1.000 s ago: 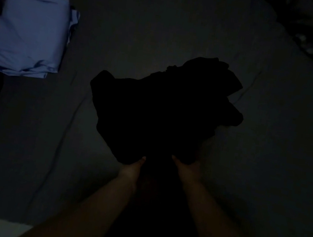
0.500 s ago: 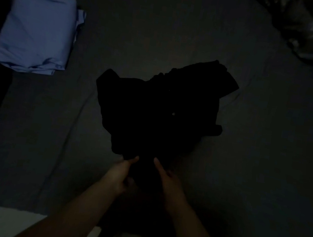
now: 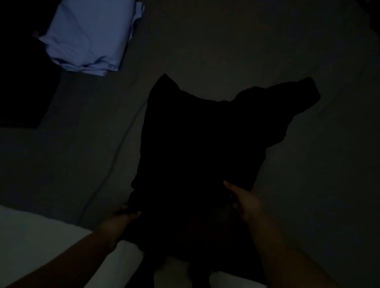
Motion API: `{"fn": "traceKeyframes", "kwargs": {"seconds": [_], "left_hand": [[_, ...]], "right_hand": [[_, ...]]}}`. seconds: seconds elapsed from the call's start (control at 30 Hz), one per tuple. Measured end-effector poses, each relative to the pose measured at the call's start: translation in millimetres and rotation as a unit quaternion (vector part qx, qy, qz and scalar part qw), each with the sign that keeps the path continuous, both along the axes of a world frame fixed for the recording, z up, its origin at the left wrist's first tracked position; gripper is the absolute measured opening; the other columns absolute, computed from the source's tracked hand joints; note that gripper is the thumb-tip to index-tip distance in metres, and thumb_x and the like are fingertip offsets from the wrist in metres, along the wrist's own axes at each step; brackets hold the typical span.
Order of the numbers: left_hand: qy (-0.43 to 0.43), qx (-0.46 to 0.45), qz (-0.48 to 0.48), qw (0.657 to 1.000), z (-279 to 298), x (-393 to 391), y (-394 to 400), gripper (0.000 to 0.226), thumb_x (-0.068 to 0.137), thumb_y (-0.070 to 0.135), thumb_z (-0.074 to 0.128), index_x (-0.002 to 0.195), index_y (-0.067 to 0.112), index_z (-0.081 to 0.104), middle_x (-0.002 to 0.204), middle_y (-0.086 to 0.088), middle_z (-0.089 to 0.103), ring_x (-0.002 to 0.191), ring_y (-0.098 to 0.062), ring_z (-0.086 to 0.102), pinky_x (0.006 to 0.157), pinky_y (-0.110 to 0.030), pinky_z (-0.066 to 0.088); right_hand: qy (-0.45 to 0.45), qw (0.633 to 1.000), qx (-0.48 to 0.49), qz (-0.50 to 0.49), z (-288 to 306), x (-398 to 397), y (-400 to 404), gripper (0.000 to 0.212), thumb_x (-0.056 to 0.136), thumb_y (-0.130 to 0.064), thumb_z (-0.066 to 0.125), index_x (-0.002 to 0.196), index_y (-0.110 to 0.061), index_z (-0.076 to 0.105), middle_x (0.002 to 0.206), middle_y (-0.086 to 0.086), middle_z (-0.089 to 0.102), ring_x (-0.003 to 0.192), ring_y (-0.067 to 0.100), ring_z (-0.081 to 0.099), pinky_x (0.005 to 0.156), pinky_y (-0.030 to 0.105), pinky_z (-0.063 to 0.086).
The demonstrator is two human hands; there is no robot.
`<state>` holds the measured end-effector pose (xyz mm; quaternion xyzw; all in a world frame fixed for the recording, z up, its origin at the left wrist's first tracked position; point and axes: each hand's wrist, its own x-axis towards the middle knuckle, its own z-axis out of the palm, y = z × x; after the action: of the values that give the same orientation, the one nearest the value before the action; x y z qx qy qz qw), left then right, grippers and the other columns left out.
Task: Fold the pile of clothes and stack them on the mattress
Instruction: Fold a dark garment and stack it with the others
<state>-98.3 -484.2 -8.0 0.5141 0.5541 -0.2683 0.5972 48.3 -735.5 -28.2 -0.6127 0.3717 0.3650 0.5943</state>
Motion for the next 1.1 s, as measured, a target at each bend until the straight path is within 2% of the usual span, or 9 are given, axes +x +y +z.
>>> {"fn": "traceKeyframes", "kwargs": {"seconds": [0.2,0.37,0.53,0.63,0.73,0.83,0.9,1.0,1.1], "left_hand": [[0.045,0.023,-0.031,0.998,-17.1,-12.6,-38.5,0.085,0.073,0.019,0.079,0.143,0.006,0.032,0.141,-0.014,0.044,0.128,-0.033,0.044,0.106,-0.043,0.038],[0.057,0.064,-0.057,0.995,-26.8,-24.1,-46.8,0.036,0.09,0.015,0.062,0.12,-0.002,0.054,0.116,-0.023,0.06,0.104,-0.036,0.059,0.087,-0.043,0.051],[-0.019,-0.092,0.116,0.989,-6.6,2.0,-47.1,0.023,0.097,0.016,0.049,0.118,0.011,0.053,0.086,-0.006,0.061,0.06,-0.015,0.062,0.043,-0.02,0.049],[-0.029,-0.145,0.169,0.975,1.2,26.5,-46.2,0.019,0.098,0.018,0.046,0.115,0.015,0.053,0.092,-0.005,0.06,0.071,-0.015,0.061,0.046,-0.019,0.053],[-0.016,-0.129,0.199,0.971,-4.8,38.0,-46.5,0.013,0.099,0.019,0.043,0.109,0.017,0.051,0.086,-0.002,0.055,0.073,-0.013,0.051,0.061,-0.025,0.05],[0.002,-0.08,0.166,0.983,-20.8,27.2,-47.5,0.041,0.096,0.038,0.046,0.125,0.009,0.049,0.096,-0.004,0.057,0.08,-0.017,0.055,0.076,-0.032,0.047],[0.019,-0.068,0.122,0.99,-26.2,17.5,-54.6,0.058,0.085,0.051,0.059,0.126,0.012,0.049,0.11,-0.008,0.058,0.085,-0.02,0.059,0.074,-0.033,0.049],[0.025,-0.06,0.121,0.991,-29.4,12.1,-69.5,0.059,0.084,0.041,0.065,0.13,0.009,0.048,0.106,-0.01,0.06,0.08,-0.021,0.06,0.066,-0.031,0.05],[0.028,-0.073,0.209,0.975,-33.4,16.4,-75.3,0.035,0.098,0.027,0.044,0.127,0.007,0.05,0.084,-0.006,0.06,0.07,-0.018,0.059,0.075,-0.033,0.048]], "right_hand": [[-0.088,0.996,0.02,0.013,9.9,-12.8,-5.8,0.024,0.085,-0.023,0.064,0.107,-0.013,0.066,0.097,0.005,0.072,0.087,0.019,0.068,0.078,0.032,0.054],[-0.093,0.949,0.182,-0.241,35.4,-7.0,-36.1,0.008,0.066,-0.022,0.064,0.071,-0.018,0.06,0.058,-0.006,0.06,0.05,0.006,0.058,0.045,0.014,0.046],[-0.161,0.967,-0.004,-0.197,42.3,6.1,-67.5,0.008,0.09,-0.021,0.055,0.093,-0.018,0.062,0.08,-0.004,0.061,0.058,0.002,0.062,0.052,0.016,0.049],[-0.197,0.971,-0.015,-0.138,53.6,24.6,-82.5,0.014,0.083,-0.034,0.067,0.088,-0.024,0.057,0.086,-0.004,0.061,0.068,0.003,0.062,0.065,0.024,0.047],[-0.17,0.974,0.04,-0.144,48.8,35.5,-90.3,0.013,0.097,-0.018,0.045,0.1,-0.029,0.051,0.095,-0.006,0.059,0.085,0.006,0.06,0.078,0.028,0.049],[-0.089,0.991,-0.08,-0.065,24.8,14.8,-89.7,0.03,0.099,-0.014,0.044,0.129,-0.009,0.048,0.109,0.006,0.058,0.096,0.021,0.057,0.075,0.027,0.05],[-0.032,0.986,-0.16,0.043,9.0,-12.6,-80.8,0.022,0.097,-0.018,0.049,0.11,-0.002,0.059,0.105,0.013,0.061,0.095,0.024,0.056,0.072,0.026,0.045],[0.041,0.995,-0.051,0.073,-2.7,-41.6,-50.7,0.013,0.094,-0.02,0.054,0.082,-0.018,0.054,0.079,0.003,0.056,0.071,0.011,0.053,0.057,0.019,0.045],[0.043,0.999,0.029,0.009,-20.1,-47.5,-25.4,0.021,0.092,-0.022,0.058,0.111,-0.017,0.056,0.103,0.001,0.062,0.094,0.012,0.058,0.078,0.023,0.048]]}}
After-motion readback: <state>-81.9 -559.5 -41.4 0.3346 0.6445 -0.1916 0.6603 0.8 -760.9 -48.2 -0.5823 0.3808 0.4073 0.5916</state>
